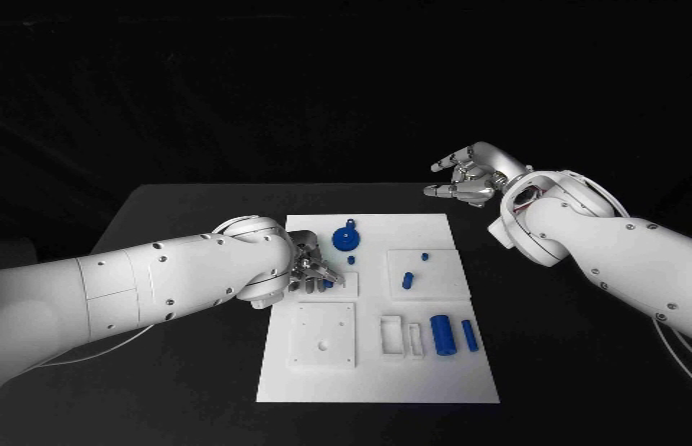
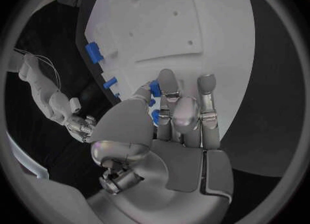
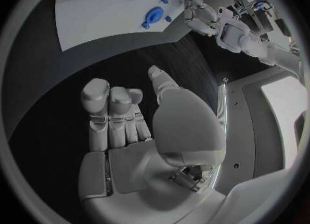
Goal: Assemble the parts on the task board
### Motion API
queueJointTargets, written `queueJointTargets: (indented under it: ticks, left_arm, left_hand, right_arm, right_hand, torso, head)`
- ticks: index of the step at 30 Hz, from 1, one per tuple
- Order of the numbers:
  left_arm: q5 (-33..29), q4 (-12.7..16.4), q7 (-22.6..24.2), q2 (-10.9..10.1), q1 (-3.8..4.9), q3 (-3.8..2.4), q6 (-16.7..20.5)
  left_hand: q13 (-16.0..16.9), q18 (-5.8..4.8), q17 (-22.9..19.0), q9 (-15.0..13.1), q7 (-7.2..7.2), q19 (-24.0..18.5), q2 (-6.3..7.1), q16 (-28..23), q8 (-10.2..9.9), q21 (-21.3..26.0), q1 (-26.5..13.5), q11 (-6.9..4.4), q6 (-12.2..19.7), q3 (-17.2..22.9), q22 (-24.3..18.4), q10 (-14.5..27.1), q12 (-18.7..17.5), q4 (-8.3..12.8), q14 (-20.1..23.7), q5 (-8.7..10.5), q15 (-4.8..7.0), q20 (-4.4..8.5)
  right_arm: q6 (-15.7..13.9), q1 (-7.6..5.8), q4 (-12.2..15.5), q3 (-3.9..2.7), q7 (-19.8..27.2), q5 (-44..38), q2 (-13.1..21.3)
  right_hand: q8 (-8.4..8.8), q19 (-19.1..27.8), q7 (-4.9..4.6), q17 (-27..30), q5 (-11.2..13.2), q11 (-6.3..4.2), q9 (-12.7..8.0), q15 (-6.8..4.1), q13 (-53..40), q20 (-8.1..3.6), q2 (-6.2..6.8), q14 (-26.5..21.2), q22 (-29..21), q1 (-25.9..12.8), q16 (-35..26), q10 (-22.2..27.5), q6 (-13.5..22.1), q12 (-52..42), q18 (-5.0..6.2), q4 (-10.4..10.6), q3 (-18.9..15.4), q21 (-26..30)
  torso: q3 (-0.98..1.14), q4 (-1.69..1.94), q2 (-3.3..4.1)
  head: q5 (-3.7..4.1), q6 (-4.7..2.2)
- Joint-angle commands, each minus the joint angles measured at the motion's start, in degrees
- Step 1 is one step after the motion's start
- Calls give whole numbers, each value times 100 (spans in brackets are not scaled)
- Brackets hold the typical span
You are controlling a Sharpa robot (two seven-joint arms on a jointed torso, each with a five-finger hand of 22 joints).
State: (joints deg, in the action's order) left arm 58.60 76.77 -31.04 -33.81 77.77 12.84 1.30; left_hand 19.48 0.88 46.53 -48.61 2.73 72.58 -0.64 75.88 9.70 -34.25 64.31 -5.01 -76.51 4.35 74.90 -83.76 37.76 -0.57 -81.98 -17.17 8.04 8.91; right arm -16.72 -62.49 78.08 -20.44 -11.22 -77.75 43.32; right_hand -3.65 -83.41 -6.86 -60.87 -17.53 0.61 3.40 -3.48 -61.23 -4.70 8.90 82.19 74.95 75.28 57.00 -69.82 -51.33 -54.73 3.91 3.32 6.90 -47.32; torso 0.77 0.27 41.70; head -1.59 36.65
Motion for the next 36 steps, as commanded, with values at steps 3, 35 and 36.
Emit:
queueJointTargets:
  ticks: [3, 35, 36]
  left_arm:
    - [10, 12, -103, 54, -101, 73, -374]
    - [20, -77, -69, 88, -94, 61, -259]
    - [19, -79, -65, 90, -93, 60, -264]
  left_hand:
    - [-9, 7, -19, 3, 50, 11, 141, -29, -26, 33, -150, -27, -42, 254, 104, -301, -33, 108, 35, 341, -3, -8]
    - [-30, -6, -49, -23, 42, 33, 636, -53, -16, 63, -256, -25, -108, 491, 105, -301, -35, -685, 38, 924, 8, 10]
    - [-29, -6, -45, -24, 45, 33, 709, -50, -15, 65, -233, -26, -119, 536, 104, -302, -32, -793, 35, 945, 9, 10]
  right_arm:
    - [57, 7, 6, -3, 36, 7, -4]
    - [55, 38, -15, -3, 45, 12, -30]
    - [55, 39, -16, -3, 45, 12, -31]
  right_hand:
    - [35, -30, -14, 2, -21, 0, -8, 1, 5, 21, -11, 5, 595, -43, -30, 13, 4, -4, 64, 10, -7, 29]
    - [35, -32, -13, 2, -27, 0, -8, 1, 3, 21, -6, 5, 596, -36, -31, 10, 12, -9, 64, 16, -33, 28]
    - [35, -32, -13, 2, -27, 0, -8, 1, 3, 21, -6, 5, 596, -36, -31, 10, 12, -9, 64, 16, -33, 28]
  torso:
    - [2, 3, -2]
    - [0, -2, 3]
    - [0, -1, 3]
  head:
    - [3, -5]
    - [18, -15]
    - [18, -15]
